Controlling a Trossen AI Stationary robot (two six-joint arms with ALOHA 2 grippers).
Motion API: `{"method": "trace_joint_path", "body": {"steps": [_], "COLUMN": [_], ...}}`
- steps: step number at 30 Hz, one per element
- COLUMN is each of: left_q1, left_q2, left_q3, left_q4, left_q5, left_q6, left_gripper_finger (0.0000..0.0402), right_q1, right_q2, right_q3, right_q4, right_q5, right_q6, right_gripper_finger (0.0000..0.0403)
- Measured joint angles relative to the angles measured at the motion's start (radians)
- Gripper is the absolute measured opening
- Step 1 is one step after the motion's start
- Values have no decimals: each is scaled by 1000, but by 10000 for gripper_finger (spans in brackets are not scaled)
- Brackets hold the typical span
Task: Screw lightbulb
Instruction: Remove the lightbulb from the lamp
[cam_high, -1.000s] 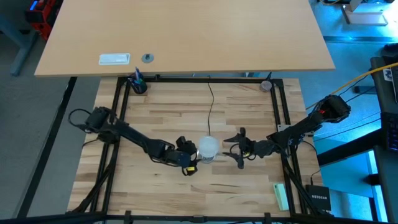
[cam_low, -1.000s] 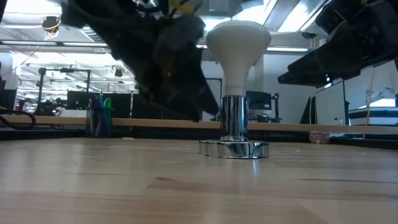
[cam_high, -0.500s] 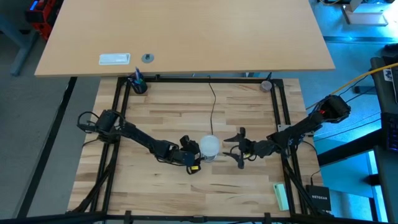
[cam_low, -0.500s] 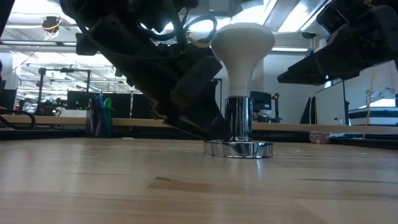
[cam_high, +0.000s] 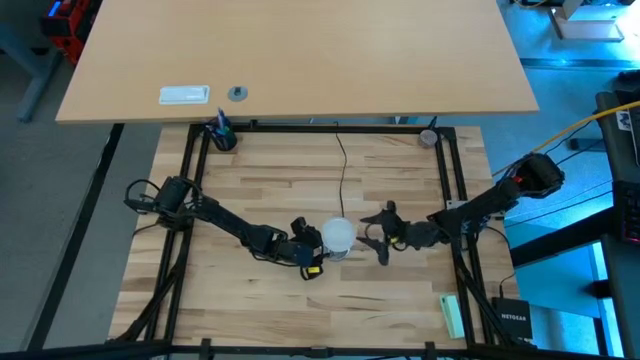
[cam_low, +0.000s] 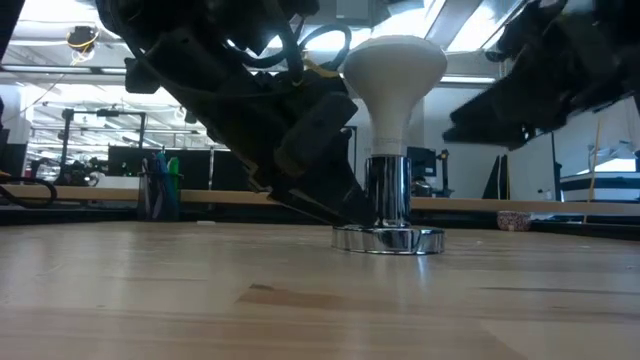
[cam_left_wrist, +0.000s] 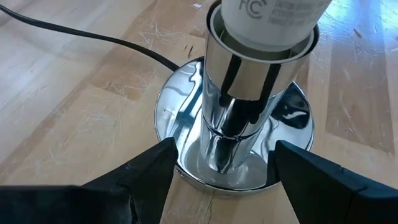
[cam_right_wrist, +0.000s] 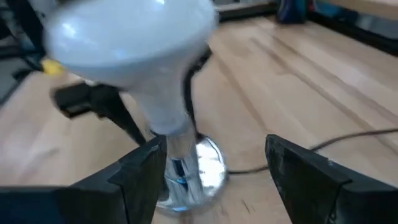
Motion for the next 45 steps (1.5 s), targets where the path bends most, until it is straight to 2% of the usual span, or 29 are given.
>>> {"method": "trace_joint_path", "body": {"steps": [2,7,11,15,24,31,35,39,42,45], "left_q1": [-1,-1,-1,-1,0,0,0,0,2,6], "left_q2": [0,1,1,1,2,3,3,3,3,3], "left_q3": [0,-1,-1,-1,-2,-2,-2,-2,-2,-2], "left_q4": [-1,-3,-4,-2,34,37,39,39,40,40], "left_q5": [2,3,4,4,8,10,11,11,10,10], "left_q6": [0,0,-1,-1,13,17,17,14,0,-31], "left_gripper_finger": [265,265,265,265,265,265,265,265,265,265], "right_q1": [-33,-128,-182,-202,-200,-200,-200,-199,-197,-197], "right_q2": [0,0,2,66,305,424,425,424,423,423], "right_q3": [0,0,0,0,12,109,119,120,120,132], "right_q4": [-24,4,45,160,486,470,470,448,442,423], "right_q5": [-61,-319,-423,-488,-487,-546,-526,-443,-409,-375], "right_q6": [-19,-168,-251,-283,-322,-342,-343,-342,-327,-247], "right_gripper_finger": [273,273,272,272,272,270,231,153,146,146]}}
